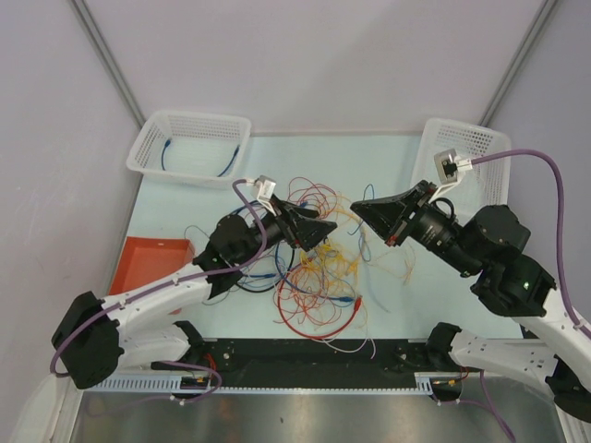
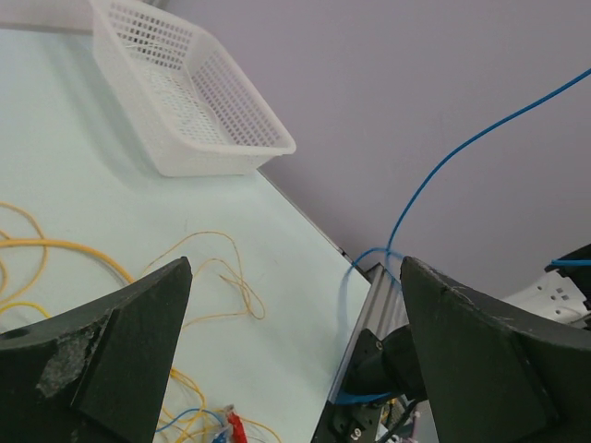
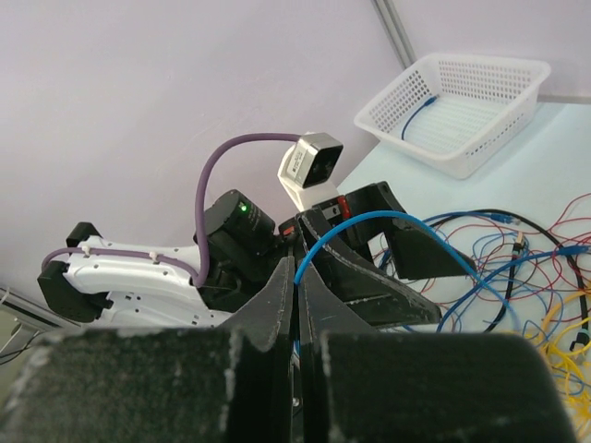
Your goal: Untangle the cables
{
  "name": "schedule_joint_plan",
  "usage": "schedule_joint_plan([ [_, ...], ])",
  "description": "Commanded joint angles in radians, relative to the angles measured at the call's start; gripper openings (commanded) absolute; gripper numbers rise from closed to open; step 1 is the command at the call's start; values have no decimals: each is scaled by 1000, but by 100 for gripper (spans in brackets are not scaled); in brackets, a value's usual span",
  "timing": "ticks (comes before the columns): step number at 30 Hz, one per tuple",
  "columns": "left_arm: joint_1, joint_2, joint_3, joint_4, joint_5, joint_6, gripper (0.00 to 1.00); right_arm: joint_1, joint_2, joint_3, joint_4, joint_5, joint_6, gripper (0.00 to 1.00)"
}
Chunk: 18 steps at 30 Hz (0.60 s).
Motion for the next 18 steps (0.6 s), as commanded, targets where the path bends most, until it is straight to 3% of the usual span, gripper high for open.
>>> schedule_joint_plan([
  [1,-40,9,34,127,35,-25,100,6,-11,45,17,4,5,0],
  [8,-57,41,14,240,93,-83,100,4,1,49,25,-8,7,0],
  [18,-72,130,52,282,116,-120,98,7,9,49,36,-33,28,0],
])
